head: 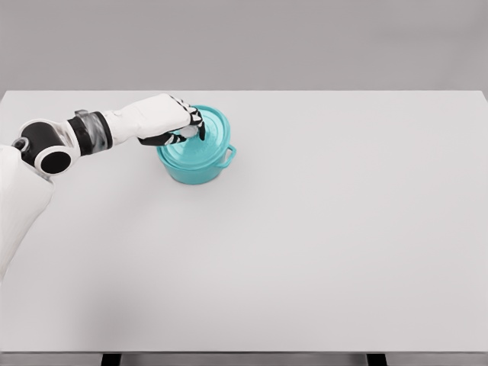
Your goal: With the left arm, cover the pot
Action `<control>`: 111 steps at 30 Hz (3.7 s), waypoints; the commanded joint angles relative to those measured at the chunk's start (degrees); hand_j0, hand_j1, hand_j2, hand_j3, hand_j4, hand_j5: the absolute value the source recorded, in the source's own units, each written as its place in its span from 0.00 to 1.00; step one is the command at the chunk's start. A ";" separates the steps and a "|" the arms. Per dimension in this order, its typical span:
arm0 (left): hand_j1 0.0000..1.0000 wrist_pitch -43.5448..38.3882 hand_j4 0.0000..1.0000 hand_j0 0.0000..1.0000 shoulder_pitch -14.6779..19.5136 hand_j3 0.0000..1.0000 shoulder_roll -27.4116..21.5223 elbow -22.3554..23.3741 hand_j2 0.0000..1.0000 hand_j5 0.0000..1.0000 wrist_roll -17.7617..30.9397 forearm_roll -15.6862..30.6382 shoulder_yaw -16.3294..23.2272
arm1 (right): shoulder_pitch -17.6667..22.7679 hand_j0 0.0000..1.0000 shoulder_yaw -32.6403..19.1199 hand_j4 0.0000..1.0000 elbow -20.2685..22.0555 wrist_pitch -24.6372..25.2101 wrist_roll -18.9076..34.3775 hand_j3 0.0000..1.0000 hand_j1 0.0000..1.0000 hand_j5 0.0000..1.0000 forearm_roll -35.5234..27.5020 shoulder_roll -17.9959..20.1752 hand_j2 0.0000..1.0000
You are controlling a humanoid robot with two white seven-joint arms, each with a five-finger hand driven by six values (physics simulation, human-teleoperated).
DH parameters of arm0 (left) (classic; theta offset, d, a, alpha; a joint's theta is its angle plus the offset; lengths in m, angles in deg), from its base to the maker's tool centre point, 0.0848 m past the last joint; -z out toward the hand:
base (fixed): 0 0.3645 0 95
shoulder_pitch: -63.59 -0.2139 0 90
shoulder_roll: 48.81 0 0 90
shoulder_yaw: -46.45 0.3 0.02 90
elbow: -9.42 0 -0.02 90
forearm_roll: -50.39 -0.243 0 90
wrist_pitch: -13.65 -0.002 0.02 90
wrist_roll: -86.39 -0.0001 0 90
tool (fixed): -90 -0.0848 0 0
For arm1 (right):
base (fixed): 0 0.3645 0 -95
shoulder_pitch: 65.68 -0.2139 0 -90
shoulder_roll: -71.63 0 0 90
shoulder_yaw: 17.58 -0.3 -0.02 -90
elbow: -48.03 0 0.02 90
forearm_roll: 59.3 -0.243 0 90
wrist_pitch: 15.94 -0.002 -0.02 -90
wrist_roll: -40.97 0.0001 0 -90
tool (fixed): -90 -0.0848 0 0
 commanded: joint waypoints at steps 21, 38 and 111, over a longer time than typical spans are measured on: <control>0.63 -0.10 0.63 0.63 0.00 0.63 -0.21 1.14 0.63 0.63 0.01 0.27 -0.13 | 0.00 1.00 0.01 1.00 -0.02 0.00 0.01 1.00 1.00 1.00 0.01 -0.01 1.00; 0.63 -0.10 0.63 0.63 0.09 0.63 -0.29 1.14 0.63 0.63 0.01 0.36 -0.13 | 0.00 1.00 0.01 1.00 -0.02 0.00 0.01 1.00 1.00 1.00 0.01 -0.01 1.00; 0.81 -0.10 0.81 0.81 0.53 0.81 -0.65 0.08 0.81 0.81 0.01 1.15 -0.83 | 0.00 1.00 0.01 1.00 -0.02 0.00 0.01 1.00 1.00 1.00 0.01 -0.01 1.00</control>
